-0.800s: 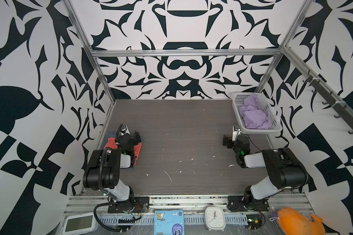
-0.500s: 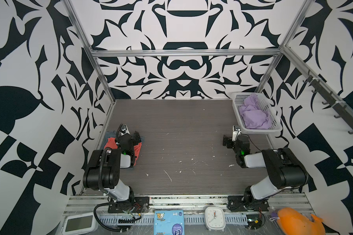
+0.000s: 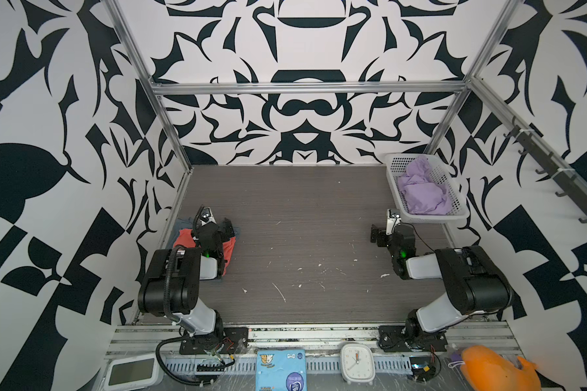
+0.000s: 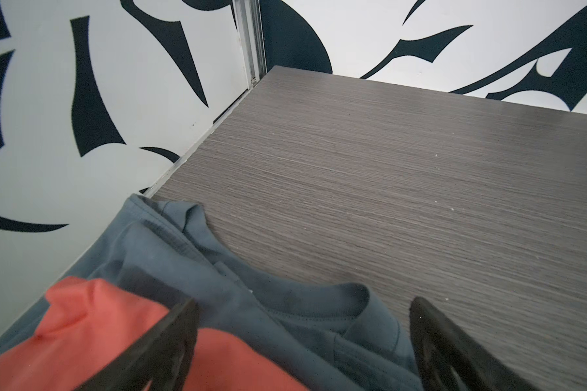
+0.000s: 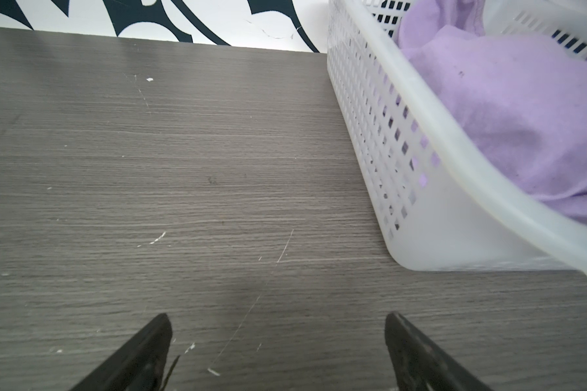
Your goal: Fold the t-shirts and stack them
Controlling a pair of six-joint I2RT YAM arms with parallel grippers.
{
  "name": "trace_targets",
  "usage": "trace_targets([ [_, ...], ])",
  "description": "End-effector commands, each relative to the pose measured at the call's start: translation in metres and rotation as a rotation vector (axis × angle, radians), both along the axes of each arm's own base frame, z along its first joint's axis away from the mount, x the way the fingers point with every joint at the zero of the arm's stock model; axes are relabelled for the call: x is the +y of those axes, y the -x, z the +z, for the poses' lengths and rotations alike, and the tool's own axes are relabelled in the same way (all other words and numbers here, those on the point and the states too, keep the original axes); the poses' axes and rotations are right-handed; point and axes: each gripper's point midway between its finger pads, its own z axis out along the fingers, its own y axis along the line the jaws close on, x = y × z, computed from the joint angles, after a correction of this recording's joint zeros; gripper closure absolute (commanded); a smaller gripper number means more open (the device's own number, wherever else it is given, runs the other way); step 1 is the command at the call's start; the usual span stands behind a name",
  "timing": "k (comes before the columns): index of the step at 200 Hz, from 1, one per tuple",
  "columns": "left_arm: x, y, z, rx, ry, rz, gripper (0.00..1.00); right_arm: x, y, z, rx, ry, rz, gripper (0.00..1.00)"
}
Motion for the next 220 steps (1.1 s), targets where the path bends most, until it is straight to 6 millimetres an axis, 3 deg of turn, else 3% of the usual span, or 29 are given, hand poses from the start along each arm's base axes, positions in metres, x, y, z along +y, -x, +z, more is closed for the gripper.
trace_targets([
  [1,0.0,-0.004,0.012,-0.04,0.01,0.002,0.01,0.001,-0.01,0.018,-0.059,-0.007,0.002,0.0],
  [124,0.0,-0.003,0.015,-0.051,0.004,-0.003,0.01,0.002,-0.012,0.025,-0.06,-0.01,0.006,0.0],
  [143,-0.01,-0.005,0.029,-0.044,0.01,-0.06,0.01,0.005,-0.012,0.039,-0.024,-0.012,0.025,0.0],
  [166,-0.02,-0.006,0.059,-0.003,0.018,-0.088,0.01,0.014,-0.008,0.071,-0.006,-0.053,0.058,0.0],
  [200,-0.04,-0.002,0.11,0.081,0.214,-0.111,0.01,0.044,0.011,0.123,0.005,-0.253,0.137,0.0],
  [220,-0.073,0.0,0.128,0.102,0.441,-0.174,0.01,0.072,0.028,0.143,0.063,-0.379,0.214,0.0],
])
